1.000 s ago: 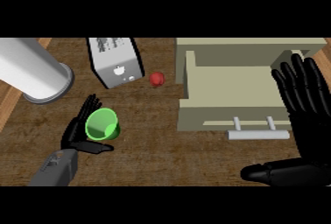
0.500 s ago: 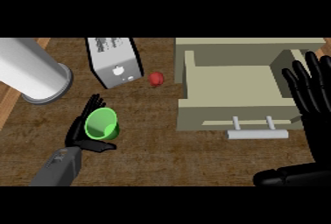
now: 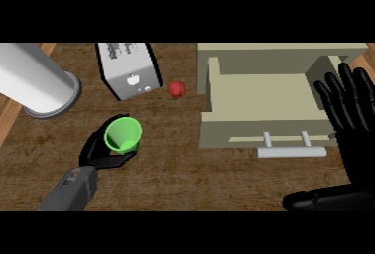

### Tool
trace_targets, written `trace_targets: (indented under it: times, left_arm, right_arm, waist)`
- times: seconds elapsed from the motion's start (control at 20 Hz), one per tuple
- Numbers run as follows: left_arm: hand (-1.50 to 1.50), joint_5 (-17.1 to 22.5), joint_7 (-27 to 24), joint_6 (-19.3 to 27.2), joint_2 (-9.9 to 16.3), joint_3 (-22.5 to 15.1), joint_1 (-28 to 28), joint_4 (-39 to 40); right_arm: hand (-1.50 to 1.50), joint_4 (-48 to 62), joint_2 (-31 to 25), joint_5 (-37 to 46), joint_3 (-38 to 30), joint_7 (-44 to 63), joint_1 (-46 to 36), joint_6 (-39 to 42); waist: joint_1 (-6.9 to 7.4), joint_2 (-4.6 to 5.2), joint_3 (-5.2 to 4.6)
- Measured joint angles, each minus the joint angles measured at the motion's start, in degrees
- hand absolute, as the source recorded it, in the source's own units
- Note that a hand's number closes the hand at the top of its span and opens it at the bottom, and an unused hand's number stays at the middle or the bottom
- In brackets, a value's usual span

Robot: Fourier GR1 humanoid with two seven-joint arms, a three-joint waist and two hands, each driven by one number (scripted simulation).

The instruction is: Pick up the cup, place it into the drawer and close the drawer

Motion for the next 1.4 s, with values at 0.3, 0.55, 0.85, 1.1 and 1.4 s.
trace_targets:
  times: [0.3,0.55,0.85,1.1,1.4]
  left_arm:
    - [1.50,-0.4,-2.7,0.6,-1.4,-1.1,1.1,-2.3]
    - [1.50,0.4,-5.1,3.3,-0.9,-0.1,1.1,-3.6]
    - [1.50,4.4,-8.2,10.4,-1.7,4.2,5.3,-7.7]
    - [1.50,6.6,-8.1,11.7,-3.0,4.5,8.1,-15.4]
    - [1.50,7.3,-3.6,11.5,-4.6,0.6,10.5,-28.4]
  right_arm:
    - [-1.50,1.1,-0.1,0.3,-0.3,-1.6,0.7,0.5]
    - [-1.50,1.2,0.5,1.0,0.1,-1.4,0.1,-0.2]
    - [-1.50,-0.9,-0.3,0.1,-0.8,-0.1,1.3,0.0]
    - [-1.50,-0.9,-0.1,0.5,-0.6,0.4,1.2,-0.4]
    - [-1.50,-0.1,0.0,1.0,-0.7,-0.6,1.6,-0.2]
  waist:
    - [0.08,-0.01,0.01]
    - [0.18,-0.04,0.01]
    - [0.87,-0.37,0.09]
    - [1.37,-0.57,0.14]
    - [1.52,-0.63,0.18]
